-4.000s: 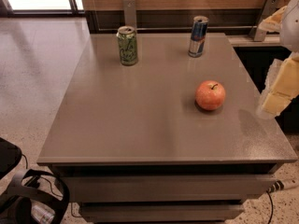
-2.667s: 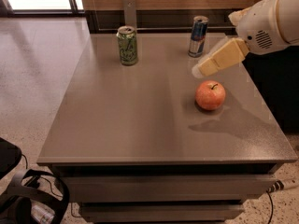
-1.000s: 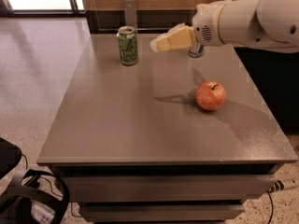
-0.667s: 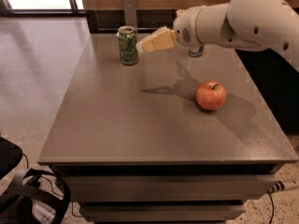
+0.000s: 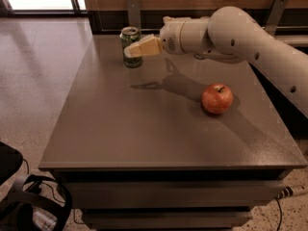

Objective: Pick green can

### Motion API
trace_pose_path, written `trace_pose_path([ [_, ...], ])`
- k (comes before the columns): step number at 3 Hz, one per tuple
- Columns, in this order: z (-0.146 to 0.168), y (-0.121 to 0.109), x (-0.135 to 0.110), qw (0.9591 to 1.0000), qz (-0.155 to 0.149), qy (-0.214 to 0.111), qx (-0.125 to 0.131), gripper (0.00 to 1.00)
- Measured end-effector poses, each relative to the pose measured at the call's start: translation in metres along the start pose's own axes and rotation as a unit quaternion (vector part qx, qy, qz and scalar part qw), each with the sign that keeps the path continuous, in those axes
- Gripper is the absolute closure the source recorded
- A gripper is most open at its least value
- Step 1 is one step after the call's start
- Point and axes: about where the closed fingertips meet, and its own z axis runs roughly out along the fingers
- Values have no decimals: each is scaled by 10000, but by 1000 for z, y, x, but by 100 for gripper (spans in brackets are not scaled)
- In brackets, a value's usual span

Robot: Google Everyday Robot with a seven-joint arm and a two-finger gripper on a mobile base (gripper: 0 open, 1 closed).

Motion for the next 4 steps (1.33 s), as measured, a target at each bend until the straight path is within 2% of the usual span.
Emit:
trace_pose_path([
  [1,39,6,16,9988,148,-430,-199,0],
  [2,57,8,24,9974,219,-613,-306,0],
  [3,68,6,31,9973,231,-604,-358,0],
  [4,79,7,36,9967,259,-634,-428,13],
])
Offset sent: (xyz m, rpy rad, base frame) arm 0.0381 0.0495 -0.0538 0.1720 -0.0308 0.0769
